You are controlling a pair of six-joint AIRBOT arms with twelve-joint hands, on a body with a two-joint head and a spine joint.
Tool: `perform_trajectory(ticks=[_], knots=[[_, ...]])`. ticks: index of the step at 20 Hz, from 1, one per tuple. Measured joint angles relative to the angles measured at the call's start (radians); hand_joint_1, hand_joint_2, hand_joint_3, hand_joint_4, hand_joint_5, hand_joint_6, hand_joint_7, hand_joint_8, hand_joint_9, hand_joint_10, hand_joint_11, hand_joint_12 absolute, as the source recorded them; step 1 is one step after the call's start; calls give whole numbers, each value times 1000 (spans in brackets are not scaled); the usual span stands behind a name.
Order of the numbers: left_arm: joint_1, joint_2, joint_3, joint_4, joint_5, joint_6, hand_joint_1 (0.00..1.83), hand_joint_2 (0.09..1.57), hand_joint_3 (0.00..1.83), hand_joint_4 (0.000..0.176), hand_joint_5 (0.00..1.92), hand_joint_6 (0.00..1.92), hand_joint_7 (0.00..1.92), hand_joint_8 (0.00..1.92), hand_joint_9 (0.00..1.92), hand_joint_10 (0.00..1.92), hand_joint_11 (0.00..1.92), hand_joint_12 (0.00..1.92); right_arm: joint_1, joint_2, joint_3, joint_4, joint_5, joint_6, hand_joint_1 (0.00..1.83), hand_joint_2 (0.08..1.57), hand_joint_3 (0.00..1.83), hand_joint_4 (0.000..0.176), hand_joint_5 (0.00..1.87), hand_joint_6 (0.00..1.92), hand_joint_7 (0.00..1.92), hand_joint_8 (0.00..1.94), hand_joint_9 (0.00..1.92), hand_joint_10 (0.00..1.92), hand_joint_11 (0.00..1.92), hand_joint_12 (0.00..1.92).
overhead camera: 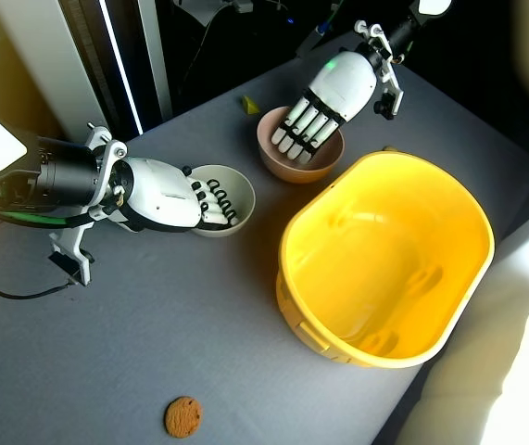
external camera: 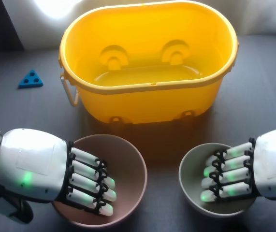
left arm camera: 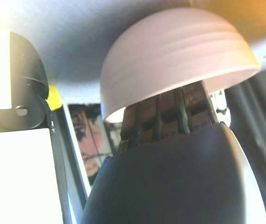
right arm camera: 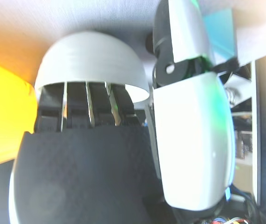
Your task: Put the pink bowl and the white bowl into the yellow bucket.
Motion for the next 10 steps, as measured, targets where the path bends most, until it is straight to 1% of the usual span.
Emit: perform_trajectory(ticks=[3,5,7,8,10], knots=[[0,0,-4,-1,15,6,1184,939,0,0,172,8,121,7,116,8,0,595,-5,0,0,1,1,0,1149,981,0,0,12,3,0,0,0,0,0,0],[0,0,-4,0,18,6,1154,953,5,0,121,0,84,0,95,0,0,561,-5,0,0,1,1,0,1142,977,0,0,1,0,0,0,0,0,0,0],[0,0,-4,0,20,6,1152,945,0,0,168,11,113,8,114,7,0,623,-5,0,0,2,1,0,1147,978,0,0,0,0,0,0,0,0,0,0],[-2,0,-5,0,21,7,1169,960,4,0,144,0,97,0,98,0,0,574,-5,0,0,2,2,-1,1150,985,2,0,0,0,0,0,0,0,0,0],[-3,0,-4,0,23,7,1156,956,2,0,151,2,101,0,107,2,0,603,-5,0,0,1,6,-2,1140,983,1,0,17,7,0,0,0,0,0,0]])
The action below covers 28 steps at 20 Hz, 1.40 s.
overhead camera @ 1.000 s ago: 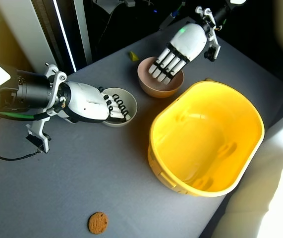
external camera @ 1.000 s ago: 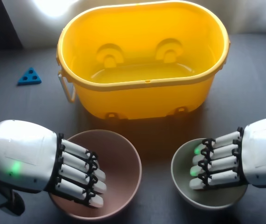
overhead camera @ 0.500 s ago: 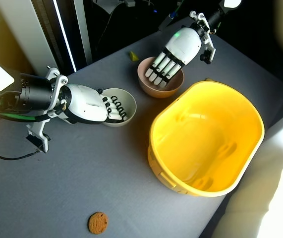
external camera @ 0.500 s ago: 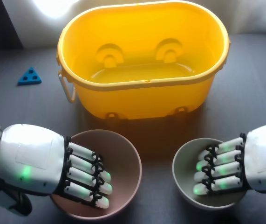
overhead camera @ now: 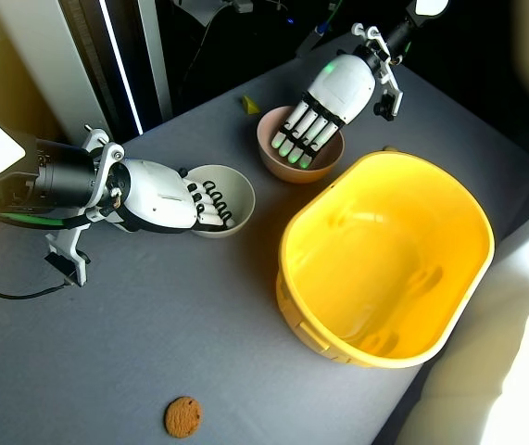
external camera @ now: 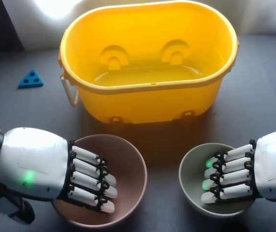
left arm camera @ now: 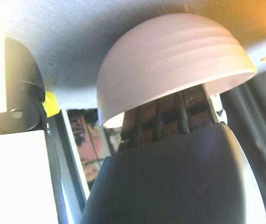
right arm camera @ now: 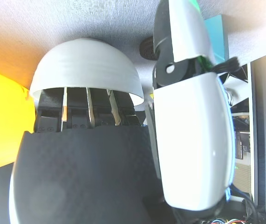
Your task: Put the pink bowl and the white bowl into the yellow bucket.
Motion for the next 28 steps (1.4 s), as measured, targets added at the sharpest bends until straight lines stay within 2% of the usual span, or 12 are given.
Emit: perform_trajectory(ticks=[5,8,10,14,15,16,17,18,19,20,21,28], knots=[[0,0,0,0,13,0,1168,978,7,0,146,2,112,2,118,2,0,618,0,0,0,0,4,-4,1120,989,4,0,2,0,0,0,0,0,0,0],[-1,0,0,0,15,3,1212,1151,15,0,213,10,178,11,124,11,0,440,0,0,0,0,4,-7,1157,1052,30,0,75,28,17,6,0,0,14,7],[-1,0,-2,0,18,4,1167,1185,1,0,386,15,339,12,292,22,0,783,0,0,0,0,4,-14,1190,1127,0,0,259,29,228,10,178,38,0,787],[-1,-3,-6,0,21,8,1240,1252,0,0,695,20,708,21,671,52,186,1032,2,0,0,17,11,-17,1232,1184,5,0,510,87,494,65,437,142,0,1371],[-1,-3,-8,-8,21,7,1124,1261,0,0,701,1099,824,25,778,63,262,1089,2,0,0,23,14,-17,1236,1186,2,0,622,83,621,54,540,170,55,1405],[-1,-3,-10,-16,21,8,1142,1262,0,0,661,1401,785,1049,836,70,292,1139,3,0,0,24,18,-17,1240,1188,1,0,671,66,687,38,590,184,98,1417],[-1,-3,-13,-23,21,8,1297,1259,0,0,605,1450,802,1184,736,1220,327,1223,3,0,0,26,21,-19,1256,1206,5,0,705,64,741,41,647,210,186,1409],[-1,-3,-14,-27,17,8,1333,1238,0,0,589,1433,821,1199,732,1442,343,1301,3,0,0,25,21,-22,1273,1215,5,0,740,65,784,42,687,225,247,1376],[-1,-3,-14,-29,11,8,1350,1209,0,0,629,1347,875,1133,778,1426,398,1353,4,0,0,25,22,-24,1136,1245,0,0,726,1086,875,47,781,250,376,1334],[-1,-3,-15,-28,10,10,1358,1185,0,0,689,1265,923,1077,794,1397,423,1387,6,0,0,25,24,-26,1303,1245,0,0,716,1321,845,900,760,1195,514,1297],[-1,-3,-15,-26,11,8,1364,1166,0,0,739,1217,947,1032,823,1353,456,1378,6,3,0,25,28,-28,1330,1234,0,0,686,1412,800,1133,727,1426,556,1334],[-1,-3,-15,-37,0,-1,1360,1170,1,0,812,1106,914,1128,762,1429,419,1459,24,13,0,24,75,-32,1357,1171,0,0,751,1308,859,1097,884,1253,743,1243]])
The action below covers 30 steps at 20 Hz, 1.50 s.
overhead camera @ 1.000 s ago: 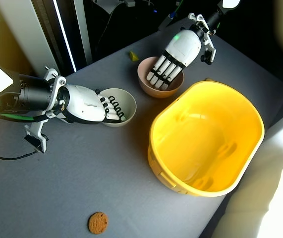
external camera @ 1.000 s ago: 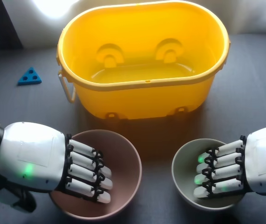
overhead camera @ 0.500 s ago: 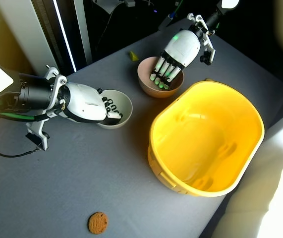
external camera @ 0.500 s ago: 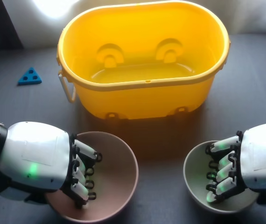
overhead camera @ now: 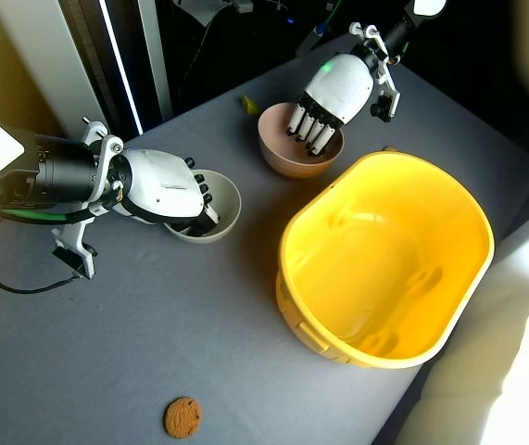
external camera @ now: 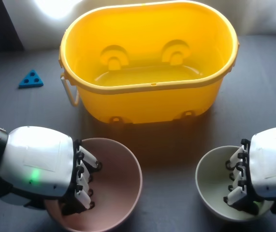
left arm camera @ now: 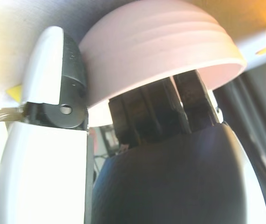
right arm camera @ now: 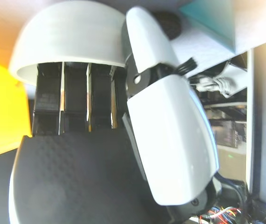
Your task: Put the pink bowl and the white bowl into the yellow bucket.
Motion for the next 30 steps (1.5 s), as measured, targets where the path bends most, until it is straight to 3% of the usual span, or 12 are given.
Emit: perform_trajectory(ticks=[2,5,10,13,16,19,25,30], knots=[[0,0,0,-4,-7,-9,1365,1153,0,0,838,1087,960,1051,792,1371,454,1397,15,13,0,13,23,0,1358,1166,0,0,768,1292,873,1061,879,1260,733,1238],[-2,0,2,-10,-34,-20,1357,1173,2,0,810,1133,911,1158,739,1409,404,1398,46,24,0,22,56,5,1360,1161,0,0,775,1276,896,1036,876,1259,727,1237],[-48,11,28,-15,-97,-66,1361,1160,2,0,847,1122,927,1096,761,1378,418,1384,118,58,0,12,166,129,1358,1167,0,0,776,1286,887,1043,860,1280,703,1266],[-76,12,34,-13,-132,-77,1353,1179,1,0,811,1245,877,1105,743,1401,397,1387,148,62,0,16,194,171,1358,1166,0,0,772,1291,882,1042,869,1274,695,1257],[-97,17,51,-24,-165,-94,1358,1164,0,0,841,1190,916,1060,762,1370,412,1398,171,66,2,3,213,191,1358,1162,0,0,803,1263,886,1033,858,1278,702,1274],[-121,21,70,-30,-190,-120,1352,1180,1,0,822,1208,869,1143,734,1417,387,1416,209,66,19,-3,239,235,1356,1173,1,0,745,1318,873,1063,860,1290,700,1268],[-155,24,95,-20,-249,-160,1357,1165,1,0,837,1195,916,1036,761,1399,422,1437,302,65,66,-3,272,335,1359,1164,0,0,768,1270,884,1051,881,1269,716,1257],[-182,25,117,-14,-288,-208,1361,1155,0,0,851,1174,939,1017,781,1352,441,1375,345,55,76,-10,274,346,1361,1154,0,0,811,1242,911,1003,873,1258,726,1243]])
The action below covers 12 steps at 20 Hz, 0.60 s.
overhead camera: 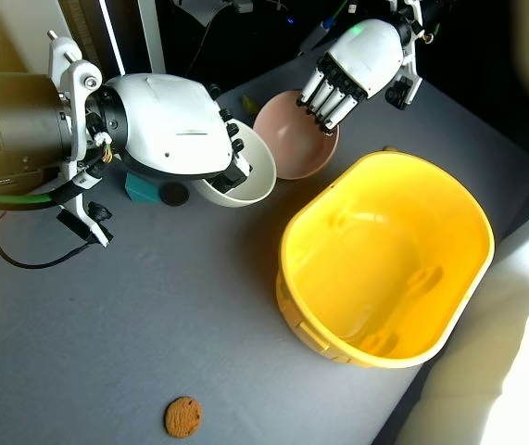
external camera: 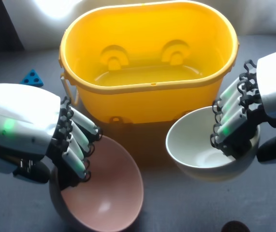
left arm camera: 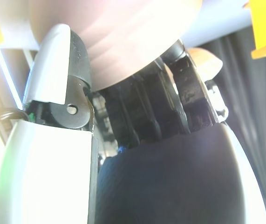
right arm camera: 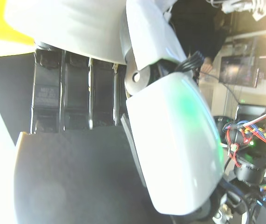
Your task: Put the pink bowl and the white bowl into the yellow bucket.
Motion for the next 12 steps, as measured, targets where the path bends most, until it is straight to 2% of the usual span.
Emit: perform_trajectory(ticks=[2,7,9,11,12], knots=[[-14,0,14,-24,-24,-23,1357,1166,1,0,841,1190,905,1057,759,1385,418,1358,11,-9,16,8,-2,0,1361,1153,0,0,818,1243,915,987,867,1262,719,1242],[-35,-2,74,-96,-57,-51,1362,1151,0,0,867,1140,948,1008,785,1345,449,1345,43,-15,41,8,-26,-5,1361,1155,0,0,819,1239,911,998,861,1272,733,1261],[-47,-5,97,-100,-73,-66,1358,1162,1,0,835,1205,913,1024,779,1371,435,1354,43,-18,41,13,-34,-26,1362,1149,0,0,831,1230,925,969,868,1256,749,1236],[-60,-10,114,-114,-85,-77,1357,1166,1,0,842,1181,911,1068,753,1383,406,1375,43,-21,41,6,-37,-51,1362,1149,0,0,821,1240,928,969,872,1251,740,1236],[-70,-18,127,-131,-92,-93,1361,1154,0,0,865,1145,933,1031,782,1348,439,1354,49,-22,41,7,-42,-66,1366,1141,0,0,829,1214,952,937,891,1230,751,1232]])
